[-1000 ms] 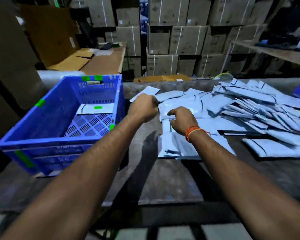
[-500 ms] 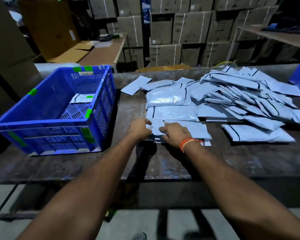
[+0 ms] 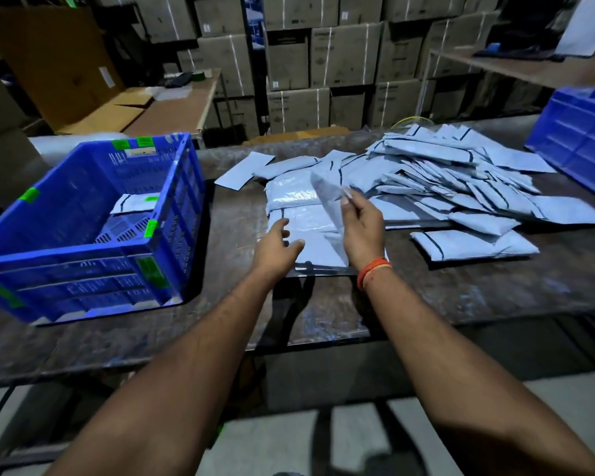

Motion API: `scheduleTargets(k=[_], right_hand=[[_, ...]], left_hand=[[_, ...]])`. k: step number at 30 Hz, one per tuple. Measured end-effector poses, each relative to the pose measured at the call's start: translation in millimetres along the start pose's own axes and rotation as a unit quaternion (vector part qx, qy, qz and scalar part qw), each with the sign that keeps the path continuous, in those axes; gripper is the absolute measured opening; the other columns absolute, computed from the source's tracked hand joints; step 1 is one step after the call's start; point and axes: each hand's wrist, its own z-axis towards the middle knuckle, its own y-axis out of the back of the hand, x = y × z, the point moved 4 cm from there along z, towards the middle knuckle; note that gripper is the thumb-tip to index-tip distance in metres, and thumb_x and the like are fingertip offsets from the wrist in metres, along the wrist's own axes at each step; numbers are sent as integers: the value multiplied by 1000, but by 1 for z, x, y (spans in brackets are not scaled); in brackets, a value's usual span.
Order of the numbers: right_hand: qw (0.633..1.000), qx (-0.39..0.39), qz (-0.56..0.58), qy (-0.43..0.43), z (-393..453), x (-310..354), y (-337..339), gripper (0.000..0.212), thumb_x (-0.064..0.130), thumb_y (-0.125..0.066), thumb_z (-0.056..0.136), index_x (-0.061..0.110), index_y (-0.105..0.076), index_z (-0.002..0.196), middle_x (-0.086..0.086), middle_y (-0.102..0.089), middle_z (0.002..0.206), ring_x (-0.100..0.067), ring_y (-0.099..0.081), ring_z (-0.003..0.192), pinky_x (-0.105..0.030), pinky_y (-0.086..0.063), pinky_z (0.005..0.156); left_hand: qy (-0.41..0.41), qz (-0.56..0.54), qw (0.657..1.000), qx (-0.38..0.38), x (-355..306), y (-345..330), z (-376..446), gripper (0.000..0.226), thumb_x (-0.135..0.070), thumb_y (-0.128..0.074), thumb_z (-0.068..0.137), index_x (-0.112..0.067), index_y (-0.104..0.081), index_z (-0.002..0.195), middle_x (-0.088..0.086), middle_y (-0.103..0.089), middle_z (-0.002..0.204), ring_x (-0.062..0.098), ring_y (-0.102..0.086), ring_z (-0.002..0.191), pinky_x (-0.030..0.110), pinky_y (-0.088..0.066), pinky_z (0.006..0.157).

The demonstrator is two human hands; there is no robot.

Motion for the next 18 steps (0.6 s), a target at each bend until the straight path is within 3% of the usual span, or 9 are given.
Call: scheduleTargets(k=[2, 4, 6, 8, 10, 12, 15, 18], right_hand=[[991, -82, 96, -47, 2, 4, 6, 29, 14, -51, 102, 3, -64, 126, -8, -65, 128, -13, -58, 117, -20, -46, 101], [966, -144, 193, -93, -1, 7, 10, 26, 15, -52, 102, 3, -67, 121, -12, -68, 123, -16, -60, 110, -34, -49, 102], [934, -171, 283, -137, -8, 10, 12, 19, 14, -51, 102, 11, -70, 105, -6, -74, 100, -19, -65, 90, -43, -53, 86], [906, -171, 349, -170, -16, 12, 14, 18, 15, -50, 103, 17, -66, 96, 3, -73, 86, -17, -65, 80, -38, -52, 74], [882, -165, 392, -203, -28, 8, 15, 15, 19, -49, 103, 21, -64, 99, 1, -72, 97, -20, -65, 91, -43, -54, 77], [860, -162, 423, -234, -44, 1, 14, 14, 21, -49, 104, 24, -63, 104, -3, -70, 112, -26, -64, 102, -54, -51, 88], [855, -182, 398, -278, -74, -17, 13, 16, 14, -49, 102, 22, -64, 103, -7, -68, 115, -29, -63, 104, -57, -49, 91], [904, -190, 237, -300, -109, -40, 20, 26, 0, -53, 94, 18, -64, 109, -7, -68, 104, -18, -61, 82, -35, -53, 71]], left_hand=[[4, -28, 1000, 3, 1, 3, -4, 67, -33, -69, 93, -23, -40, 152, 8, -59, 134, 24, -63, 113, 47, -52, 100], [14, -50, 999, 8, 5, 7, -9, 67, -38, -66, 94, -23, -38, 153, 7, -58, 133, 22, -62, 113, 45, -51, 101], [31, -70, 997, 9, 11, 9, -17, 71, -48, -65, 91, -24, -37, 153, 6, -60, 130, 23, -61, 113, 44, -51, 101], [55, -113, 992, 17, 17, 10, -26, 84, -60, -63, 81, -27, -36, 153, 5, -64, 120, 26, -65, 109, 44, -53, 99], [85, -168, 981, 35, 21, 8, -35, 96, -71, -61, 68, -31, -35, 152, 4, -67, 110, 27, -68, 103, 47, -55, 96], [117, -225, 966, 52, 26, 6, -47, 94, -74, -62, 63, -40, -36, 147, 2, -63, 122, 23, -66, 107, 50, -54, 98], [93, -306, 947, 31, 48, 5, -55, 62, -54, -78, 64, -61, -49, 118, -2, -52, 142, 24, -60, 121, 53, -54, 98], [46, -256, 965, 8, 72, 11, -63, 49, -28, -74, 70, -50, -56, 110, -4, -55, 138, 27, -56, 128, 50, -51, 102]])
